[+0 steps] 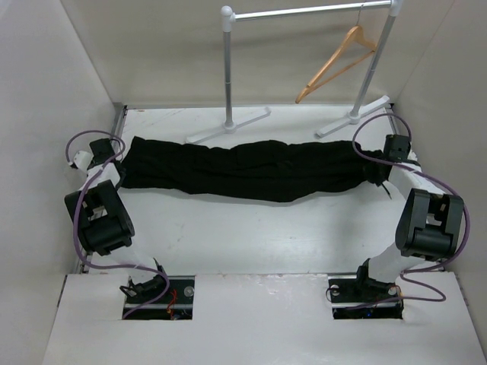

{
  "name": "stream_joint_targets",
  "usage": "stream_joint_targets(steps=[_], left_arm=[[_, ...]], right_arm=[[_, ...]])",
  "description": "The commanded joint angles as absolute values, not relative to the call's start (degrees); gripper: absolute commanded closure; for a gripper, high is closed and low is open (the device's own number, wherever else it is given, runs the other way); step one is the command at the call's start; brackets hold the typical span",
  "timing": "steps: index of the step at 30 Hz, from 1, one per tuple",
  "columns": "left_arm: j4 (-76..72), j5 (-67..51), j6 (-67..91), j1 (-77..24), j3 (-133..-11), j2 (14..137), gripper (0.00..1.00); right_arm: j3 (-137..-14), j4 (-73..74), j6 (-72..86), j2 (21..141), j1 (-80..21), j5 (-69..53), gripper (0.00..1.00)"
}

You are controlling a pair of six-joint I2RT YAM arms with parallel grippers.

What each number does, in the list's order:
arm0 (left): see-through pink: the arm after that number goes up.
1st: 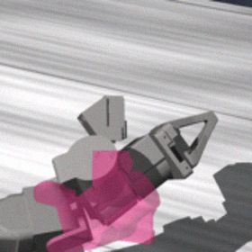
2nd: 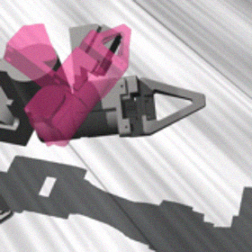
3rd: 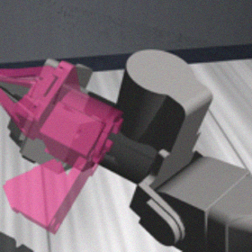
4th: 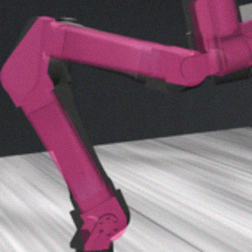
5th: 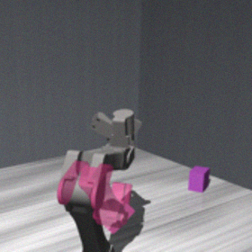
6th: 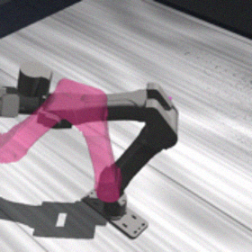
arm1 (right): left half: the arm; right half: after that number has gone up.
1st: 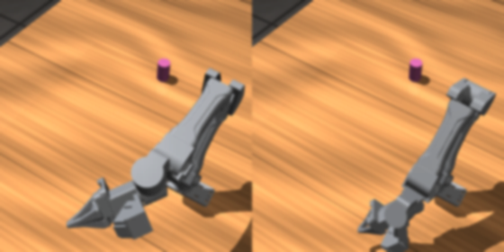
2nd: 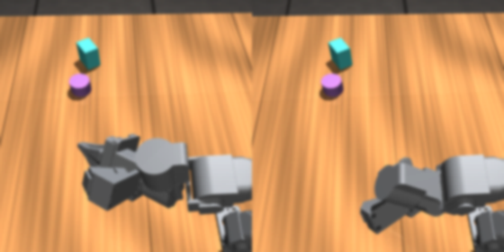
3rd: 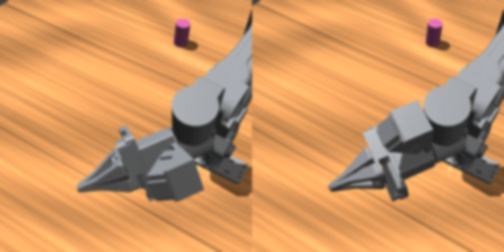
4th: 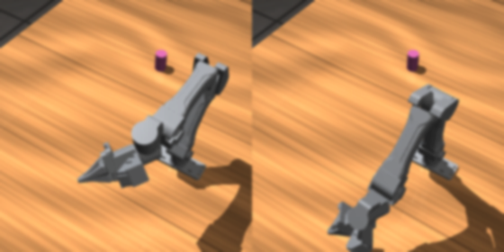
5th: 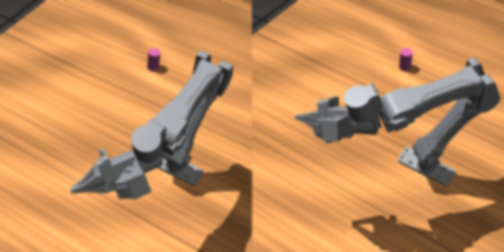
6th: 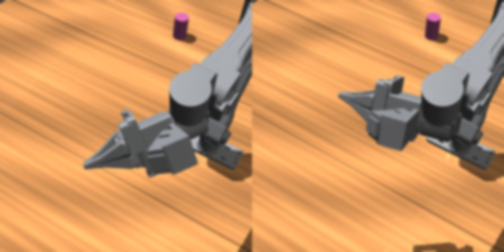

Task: Place the trousers on the hanger
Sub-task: Fold the trousers at the center of the board.

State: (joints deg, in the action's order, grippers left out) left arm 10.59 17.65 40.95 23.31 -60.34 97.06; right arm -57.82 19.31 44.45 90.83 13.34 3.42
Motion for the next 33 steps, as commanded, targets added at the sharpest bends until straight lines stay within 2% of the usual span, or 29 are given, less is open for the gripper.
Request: stream_joint_targets(steps=[1,2,3,6,7,10,13,16,17,19,20,21,23,25,27,29,33], left_arm=[[9.14,22.15,39.38,23.86,-59.59,93.60,0.86],[9.49,21.97,39.46,23.86,-59.68,93.52,0.81],[9.84,21.62,39.64,23.78,-59.85,93.17,0.72],[10.10,20.92,39.99,22.64,-59.85,90.37,0.56],[10.54,21.09,40.16,21.94,-59.77,88.61,0.53],[11.69,23.11,39.99,18.43,-59.85,82.99,0.50],[13.53,24.00,39.38,14.03,-61.43,81.82,0.50],[18.09,20.23,39.29,11.04,-65.73,86.47,0.50],[19.41,17.78,39.11,10.16,-67.66,89.01,0.50],[22.40,12.85,38.50,9.02,-71.96,94.46,0.50],[23.37,11.35,38.15,8.31,-73.81,96.48,0.50],[24.07,10.82,37.62,7.70,-75.05,97.72,0.50],[25.83,10.98,36.39,5.77,-77.86,100.01,0.50],[26.63,13.43,35.25,4.80,-78.31,100.28,0.50],[26.72,15.81,34.02,4.62,-77.35,99.85,0.50],[26.37,16.70,32.96,4.62,-76.21,99.76,0.50],[25.75,16.96,32.08,4.44,-75.41,101.60,0.49]], right_arm=[[-56.43,19.25,43.94,90.18,14.37,8.09,0.85],[-56.43,19.51,44.29,90.18,14.37,8.09,0.82],[-56.60,19.69,44.38,90.09,14.37,7.91,0.76],[-57.30,20.91,44.30,87.29,14.37,8.26,0.56],[-57.48,21.35,44.12,85.19,14.28,8.44,0.49],[-57.66,22.59,43.86,80.69,13.76,8.70,0.41],[-57.13,23.38,43.59,77.00,11.74,9.49,0.40],[-56.43,23.47,42.98,75.24,8.49,9.93,0.45],[-56.08,23.38,42.63,75.06,7.09,9.93,0.51],[-56.07,23.29,40.79,76.19,3.23,8.79,0.78],[-56.68,23.47,39.91,77.59,1.38,7.92,0.86],[-57.39,23.73,38.60,79.17,-0.20,6.87,0.88],[-59.14,24.60,36.75,82.16,-3.19,5.80,0.83],[-60.46,25.48,35.43,84.02,-6.01,6.06,0.64],[-60.73,25.75,34.63,84.72,-8.20,7.11,0.50],[-60.38,25.40,34.45,85.25,-8.83,8.17,0.46],[-61.69,24.79,34.45,87.88,-8.92,8.52,0.46]])
